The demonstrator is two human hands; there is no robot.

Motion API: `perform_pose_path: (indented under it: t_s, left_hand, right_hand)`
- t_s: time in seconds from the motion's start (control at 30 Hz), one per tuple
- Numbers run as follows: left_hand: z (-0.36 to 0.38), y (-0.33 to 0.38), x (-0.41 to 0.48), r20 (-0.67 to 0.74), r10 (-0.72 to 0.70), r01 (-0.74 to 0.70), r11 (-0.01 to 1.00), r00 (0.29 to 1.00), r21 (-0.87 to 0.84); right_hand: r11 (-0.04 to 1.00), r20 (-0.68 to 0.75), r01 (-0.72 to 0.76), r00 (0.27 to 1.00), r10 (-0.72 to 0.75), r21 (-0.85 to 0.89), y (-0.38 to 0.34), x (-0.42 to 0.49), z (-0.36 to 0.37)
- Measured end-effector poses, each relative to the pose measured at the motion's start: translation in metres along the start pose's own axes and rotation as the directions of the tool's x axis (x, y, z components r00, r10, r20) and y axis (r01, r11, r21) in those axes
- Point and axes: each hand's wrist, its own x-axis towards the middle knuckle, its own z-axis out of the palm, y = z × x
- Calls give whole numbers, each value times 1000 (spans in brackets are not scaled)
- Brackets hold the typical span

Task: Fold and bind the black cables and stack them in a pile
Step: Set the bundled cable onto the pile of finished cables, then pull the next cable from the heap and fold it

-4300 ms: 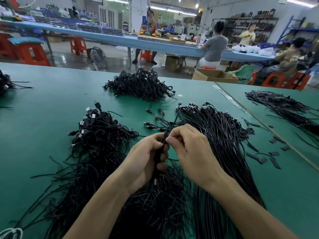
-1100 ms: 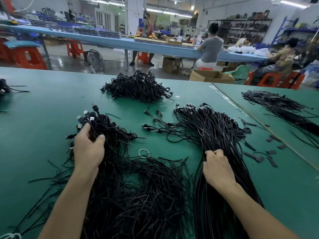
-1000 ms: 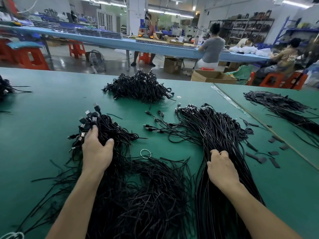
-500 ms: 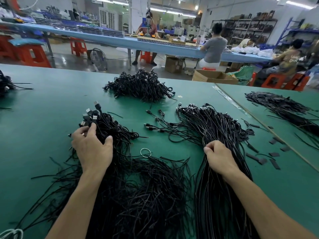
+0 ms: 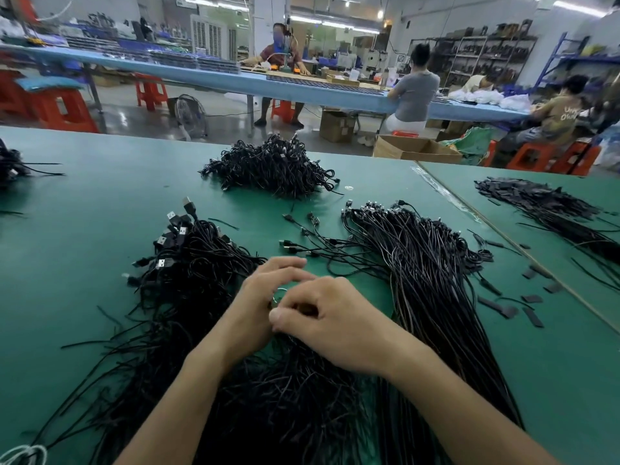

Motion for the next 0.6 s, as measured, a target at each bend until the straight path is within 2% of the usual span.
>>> perform_pose_path:
  t_s: [0.07,0.13,0.2,0.27,0.3,0.37,0.43,0.53,0.6]
  left_hand:
    - [1,1,0,-145,-77,60,991,986,-117]
    - [-2,-2,2,-308,-216,163,968,926,-189]
    - [-10,1,5,-442,-272,168,950,855,-262]
    - [-17,4,4,-549,-223,80,959,806,-272]
    - [-19,4,4,-560,-176,50,971,809,-232]
    - [-18,8,2,-459,-96,37,990,883,-136]
    - [-13,15,0,-260,-94,69,992,961,-102]
    - [-7,28,-3,-100,-93,89,995,991,-41]
    - [-3,33,-3,-33,-104,105,994,994,35]
  right_hand:
    - [999,-117,20,993,-14,48,-4,-3,-6]
    - [995,-276,-9,960,38,104,1,-5,-18]
    - [989,-433,-61,894,114,133,11,-6,-32]
    - [988,-573,-127,804,157,93,27,-7,-45]
    - [983,-607,-178,777,169,46,36,-8,-52]
    - [953,-543,-297,811,216,-64,51,-10,-60]
    - [921,-370,-360,884,285,-149,58,-12,-61]
    - [944,-172,-285,951,257,-167,57,-13,-51]
    - [963,-157,-225,967,202,-149,54,-13,-45]
